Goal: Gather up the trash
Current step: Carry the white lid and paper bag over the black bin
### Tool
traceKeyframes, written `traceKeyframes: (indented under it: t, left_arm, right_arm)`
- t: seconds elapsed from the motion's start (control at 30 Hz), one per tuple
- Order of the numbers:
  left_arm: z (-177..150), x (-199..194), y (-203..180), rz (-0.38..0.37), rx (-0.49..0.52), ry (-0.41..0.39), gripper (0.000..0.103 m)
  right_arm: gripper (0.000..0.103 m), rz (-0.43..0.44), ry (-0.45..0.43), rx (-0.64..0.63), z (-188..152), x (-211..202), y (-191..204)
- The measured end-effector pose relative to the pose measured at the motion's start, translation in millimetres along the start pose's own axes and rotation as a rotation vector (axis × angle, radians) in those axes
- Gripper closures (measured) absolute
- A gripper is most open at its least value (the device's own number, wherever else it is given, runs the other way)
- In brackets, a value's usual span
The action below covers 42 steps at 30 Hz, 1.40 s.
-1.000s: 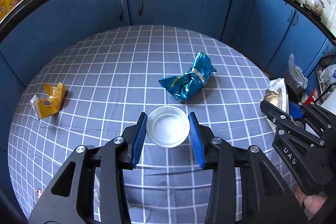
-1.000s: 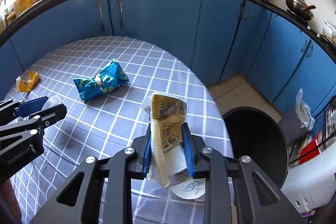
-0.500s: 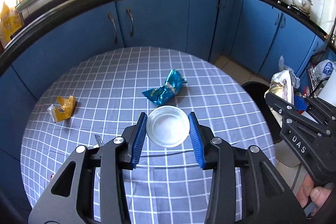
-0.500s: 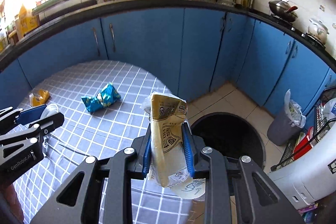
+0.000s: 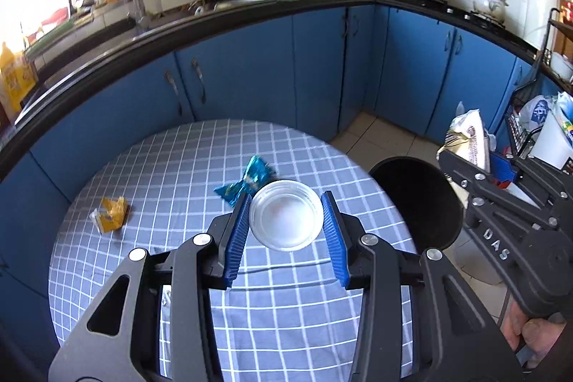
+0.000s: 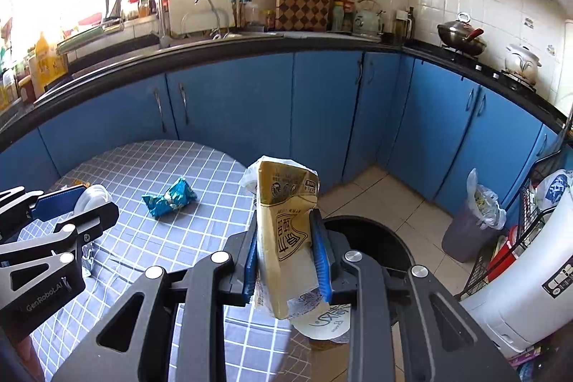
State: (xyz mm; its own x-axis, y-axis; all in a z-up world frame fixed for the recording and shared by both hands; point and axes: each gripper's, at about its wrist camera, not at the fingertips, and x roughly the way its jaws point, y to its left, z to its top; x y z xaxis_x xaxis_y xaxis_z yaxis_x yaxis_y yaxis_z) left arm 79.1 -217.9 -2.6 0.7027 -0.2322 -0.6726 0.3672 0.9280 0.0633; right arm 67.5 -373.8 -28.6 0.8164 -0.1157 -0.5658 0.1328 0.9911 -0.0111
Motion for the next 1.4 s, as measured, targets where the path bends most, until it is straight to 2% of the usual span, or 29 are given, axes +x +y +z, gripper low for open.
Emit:
traceKeyframes:
  t: [0.27, 0.83, 1.4]
  left_arm:
    - [13, 4, -32, -0.014, 0.054, -0.017, 0.062]
    - [39, 75, -94, -0.068, 0.128, 0.034, 0.062]
    - [47, 121, -100, -0.074, 0.113, 0.079, 0.062]
  right_arm:
    - [0.077, -0.023, -0.004, 0.033, 1, 7, -30]
    - [0.077, -0.035, 0.079, 0.163, -18, 73, -103]
    - [0.074, -0.022, 0.106, 0.209, -22, 111, -123]
